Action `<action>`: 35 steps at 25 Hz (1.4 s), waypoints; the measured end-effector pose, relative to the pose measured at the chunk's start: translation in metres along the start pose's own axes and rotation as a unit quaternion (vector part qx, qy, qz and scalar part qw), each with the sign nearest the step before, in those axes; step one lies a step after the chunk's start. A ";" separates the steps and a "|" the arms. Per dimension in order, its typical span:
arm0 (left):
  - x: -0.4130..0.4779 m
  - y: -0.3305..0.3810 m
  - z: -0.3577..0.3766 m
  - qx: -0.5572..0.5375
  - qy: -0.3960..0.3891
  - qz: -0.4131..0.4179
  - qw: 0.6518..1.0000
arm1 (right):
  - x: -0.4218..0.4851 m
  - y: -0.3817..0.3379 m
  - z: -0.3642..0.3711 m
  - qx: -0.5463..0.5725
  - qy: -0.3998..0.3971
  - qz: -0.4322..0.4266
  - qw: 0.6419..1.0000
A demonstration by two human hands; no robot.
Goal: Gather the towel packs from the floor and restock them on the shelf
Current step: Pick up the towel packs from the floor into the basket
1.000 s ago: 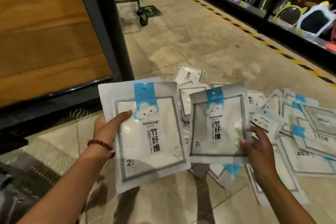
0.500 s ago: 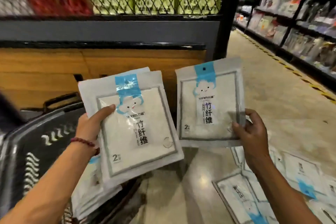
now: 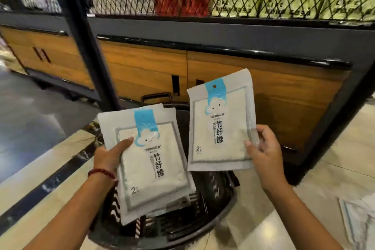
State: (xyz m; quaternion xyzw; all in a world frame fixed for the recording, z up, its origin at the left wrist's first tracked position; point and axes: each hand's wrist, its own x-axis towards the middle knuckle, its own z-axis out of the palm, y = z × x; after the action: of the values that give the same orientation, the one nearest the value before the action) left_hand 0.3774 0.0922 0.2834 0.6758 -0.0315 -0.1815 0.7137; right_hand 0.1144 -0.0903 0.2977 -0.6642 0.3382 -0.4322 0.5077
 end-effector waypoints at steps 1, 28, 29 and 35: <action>0.008 -0.009 -0.003 -0.002 0.005 -0.013 1.000 | 0.005 0.001 0.014 0.005 -0.008 0.008 1.000; 0.212 -0.284 0.038 0.280 0.014 -0.234 0.931 | 0.065 0.176 0.196 -0.421 -0.125 0.115 0.891; 0.212 -0.286 0.042 0.320 0.016 -0.224 0.920 | 0.066 0.177 0.196 -0.423 -0.137 0.113 0.888; 0.206 -0.286 0.049 0.509 -0.016 -0.159 0.846 | 0.067 0.181 0.194 -0.383 -0.127 0.115 0.908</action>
State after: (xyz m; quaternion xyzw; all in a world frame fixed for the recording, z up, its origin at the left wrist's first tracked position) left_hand 0.4932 -0.0225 -0.0333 0.9368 -0.0227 -0.2618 0.2307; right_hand 0.3176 -0.1221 0.1162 -0.8131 0.4847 -0.1199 0.2992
